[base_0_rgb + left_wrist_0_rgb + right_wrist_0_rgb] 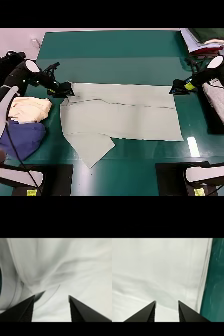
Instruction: Fold the shirts.
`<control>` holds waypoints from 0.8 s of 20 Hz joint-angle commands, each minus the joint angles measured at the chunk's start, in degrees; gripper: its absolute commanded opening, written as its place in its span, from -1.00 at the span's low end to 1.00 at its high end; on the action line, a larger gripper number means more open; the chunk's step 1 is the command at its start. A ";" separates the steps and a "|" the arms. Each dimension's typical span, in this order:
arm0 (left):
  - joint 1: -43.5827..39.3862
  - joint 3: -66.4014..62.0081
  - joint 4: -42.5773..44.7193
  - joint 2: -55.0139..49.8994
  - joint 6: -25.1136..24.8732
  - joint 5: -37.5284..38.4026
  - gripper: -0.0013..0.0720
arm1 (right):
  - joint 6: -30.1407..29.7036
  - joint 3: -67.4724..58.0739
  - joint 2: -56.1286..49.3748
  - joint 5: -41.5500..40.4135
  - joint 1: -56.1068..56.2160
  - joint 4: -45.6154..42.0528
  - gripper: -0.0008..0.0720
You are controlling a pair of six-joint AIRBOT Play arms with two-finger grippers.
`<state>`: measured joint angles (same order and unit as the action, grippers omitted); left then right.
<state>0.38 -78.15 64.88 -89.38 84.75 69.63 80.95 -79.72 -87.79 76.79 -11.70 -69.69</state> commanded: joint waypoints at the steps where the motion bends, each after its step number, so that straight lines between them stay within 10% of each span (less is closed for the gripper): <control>1: -0.04 5.07 5.38 9.05 3.10 1.60 0.37 | -0.11 3.52 7.54 0.50 -0.81 0.55 -0.07; 10: -0.04 49.00 5.14 43.69 12.33 1.53 0.37 | -1.57 16.74 24.20 -2.67 -1.22 1.25 -0.08; 16: -0.04 59.45 -10.99 45.27 7.78 -9.44 0.36 | -1.57 16.68 24.26 -2.43 -1.22 1.27 -0.08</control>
<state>0.36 -23.75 61.01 -45.63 94.21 65.43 79.40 -63.37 -64.01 74.30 -12.91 -68.53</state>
